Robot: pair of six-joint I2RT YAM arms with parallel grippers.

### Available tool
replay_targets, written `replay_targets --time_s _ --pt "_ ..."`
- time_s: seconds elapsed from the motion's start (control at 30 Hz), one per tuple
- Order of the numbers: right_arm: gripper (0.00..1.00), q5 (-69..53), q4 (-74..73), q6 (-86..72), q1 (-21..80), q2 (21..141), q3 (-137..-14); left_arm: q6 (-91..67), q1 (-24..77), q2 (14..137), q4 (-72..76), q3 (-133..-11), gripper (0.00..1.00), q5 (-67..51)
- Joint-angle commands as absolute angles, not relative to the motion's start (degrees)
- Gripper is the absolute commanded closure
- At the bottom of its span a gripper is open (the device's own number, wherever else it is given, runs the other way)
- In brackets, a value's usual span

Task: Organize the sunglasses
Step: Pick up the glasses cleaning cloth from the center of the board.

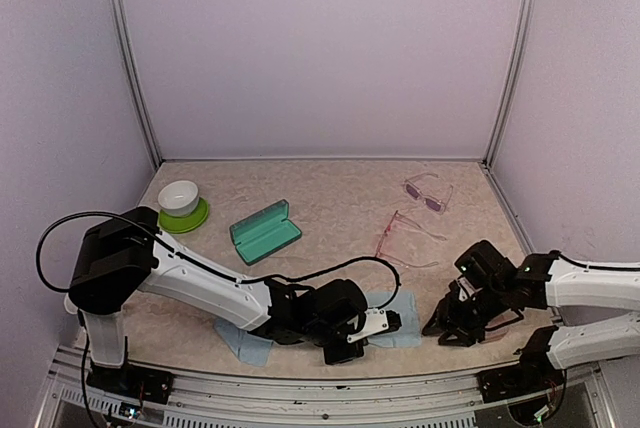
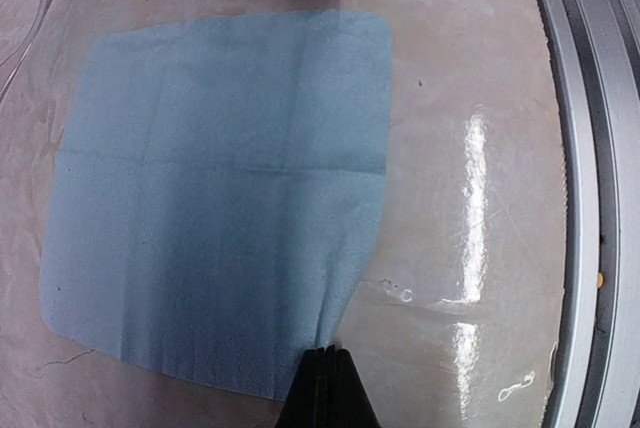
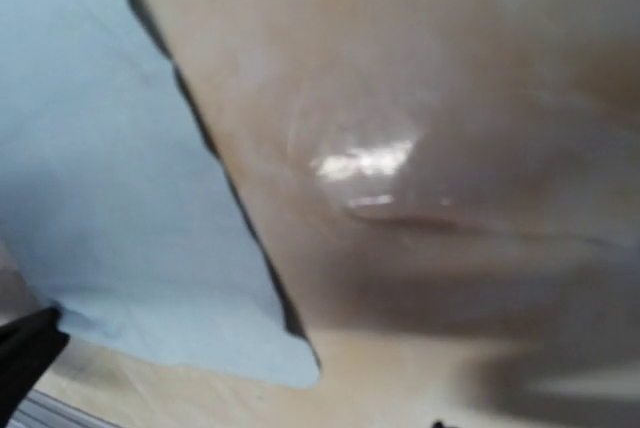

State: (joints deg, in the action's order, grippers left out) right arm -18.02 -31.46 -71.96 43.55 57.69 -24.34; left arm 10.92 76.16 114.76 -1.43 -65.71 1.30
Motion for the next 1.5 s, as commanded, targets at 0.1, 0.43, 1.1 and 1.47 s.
replay_targets --time_s 0.1,0.43,1.1,1.47 --pt "0.57 -18.1 -27.71 -71.95 46.42 66.59 -27.38 9.35 76.2 113.16 -0.84 -64.8 1.0 -0.25" --pt "0.61 -18.17 -27.37 -71.8 48.23 70.34 -28.62 5.4 75.59 112.23 2.14 -62.93 1.0 -2.49" --pt "0.84 -16.54 -28.16 -70.21 49.12 76.14 -30.56 4.69 75.44 112.76 2.65 -62.27 1.0 -2.94" --pt "1.0 -15.6 -29.98 -69.51 49.19 74.66 -31.05 3.87 75.78 111.87 1.45 -62.65 1.0 -3.25"
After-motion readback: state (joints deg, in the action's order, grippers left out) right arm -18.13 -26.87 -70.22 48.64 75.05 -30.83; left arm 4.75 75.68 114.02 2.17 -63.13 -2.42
